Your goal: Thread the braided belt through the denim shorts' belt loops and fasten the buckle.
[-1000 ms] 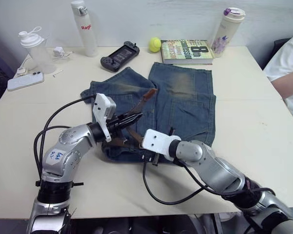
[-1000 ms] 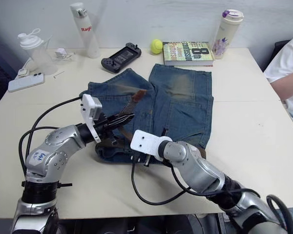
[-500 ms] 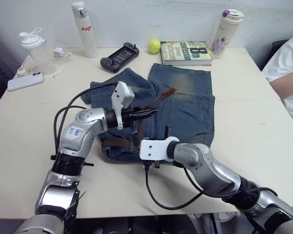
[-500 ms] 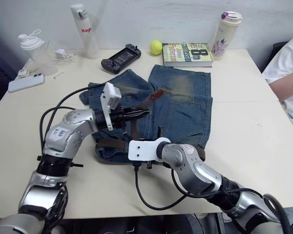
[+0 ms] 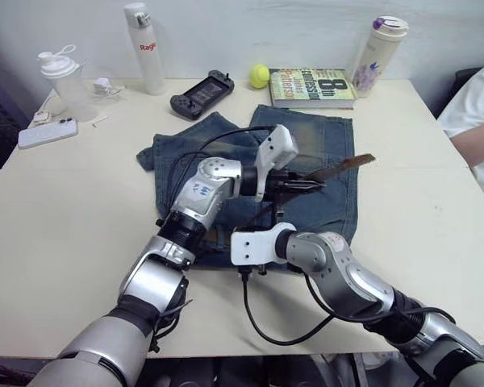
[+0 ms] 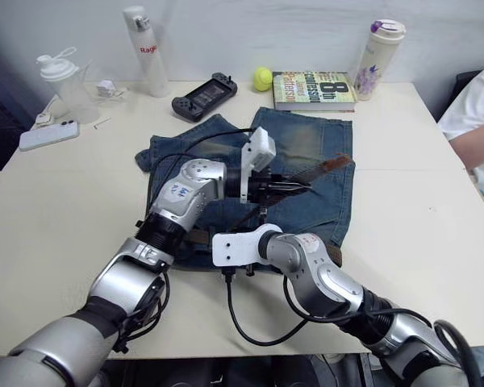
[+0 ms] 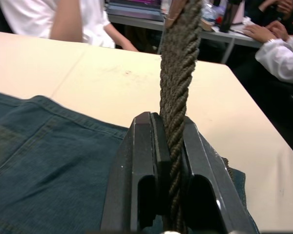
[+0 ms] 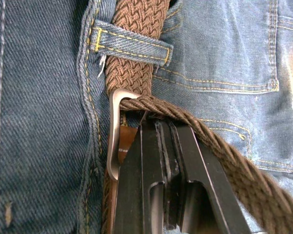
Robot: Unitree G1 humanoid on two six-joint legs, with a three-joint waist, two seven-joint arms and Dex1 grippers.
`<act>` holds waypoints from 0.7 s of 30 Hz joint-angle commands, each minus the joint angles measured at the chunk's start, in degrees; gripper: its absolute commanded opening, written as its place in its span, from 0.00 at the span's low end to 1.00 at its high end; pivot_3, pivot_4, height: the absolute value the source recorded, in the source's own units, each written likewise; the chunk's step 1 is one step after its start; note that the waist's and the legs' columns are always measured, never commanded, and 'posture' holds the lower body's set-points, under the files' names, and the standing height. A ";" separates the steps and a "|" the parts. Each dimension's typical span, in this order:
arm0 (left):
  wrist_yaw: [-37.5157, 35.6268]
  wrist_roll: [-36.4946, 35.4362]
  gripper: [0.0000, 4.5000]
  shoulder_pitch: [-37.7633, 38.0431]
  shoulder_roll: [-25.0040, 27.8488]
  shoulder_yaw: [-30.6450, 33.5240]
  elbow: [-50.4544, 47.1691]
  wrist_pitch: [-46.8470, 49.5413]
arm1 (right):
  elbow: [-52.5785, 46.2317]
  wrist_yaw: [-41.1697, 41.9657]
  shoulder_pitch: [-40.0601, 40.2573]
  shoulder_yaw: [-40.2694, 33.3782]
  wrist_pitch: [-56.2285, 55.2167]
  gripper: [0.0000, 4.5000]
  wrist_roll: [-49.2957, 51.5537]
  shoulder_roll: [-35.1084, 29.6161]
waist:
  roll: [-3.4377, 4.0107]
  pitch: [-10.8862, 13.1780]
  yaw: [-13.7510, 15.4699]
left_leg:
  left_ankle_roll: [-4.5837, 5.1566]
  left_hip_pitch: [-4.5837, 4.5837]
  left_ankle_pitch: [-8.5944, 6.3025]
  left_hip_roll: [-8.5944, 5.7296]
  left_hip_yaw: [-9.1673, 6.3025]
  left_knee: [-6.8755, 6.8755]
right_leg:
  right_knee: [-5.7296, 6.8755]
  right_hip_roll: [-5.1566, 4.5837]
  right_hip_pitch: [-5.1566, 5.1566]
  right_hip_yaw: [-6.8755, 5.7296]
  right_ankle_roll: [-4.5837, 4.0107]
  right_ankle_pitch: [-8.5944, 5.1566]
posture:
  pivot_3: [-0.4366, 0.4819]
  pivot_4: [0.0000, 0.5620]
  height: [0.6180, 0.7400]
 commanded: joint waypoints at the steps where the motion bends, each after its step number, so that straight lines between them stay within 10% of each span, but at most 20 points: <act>1: -1.49 -1.53 0.00 -8.19 -6.91 1.73 -0.68 -6.03 | 5.28 6.35 3.87 5.79 -1.14 0.00 1.12 1.46 | 0.00 0.00 0.11 | 0.00 0.00 0.00 0.00 0.00 0.00 | 0.00 0.01 0.00 -0.01 0.00 0.00 | 0.48 0.27 1.00; 21: -4.63 1.50 0.00 -10.59 -12.87 3.60 4.19 -9.60 | 8.02 10.35 6.03 2.04 -6.81 0.00 -4.40 5.39 | 0.00 0.00 -0.02 | 0.03 -0.03 0.01 -0.06 -0.04 0.00 | -0.01 -0.04 0.01 -0.04 0.02 -0.01 | 0.48 0.27 1.00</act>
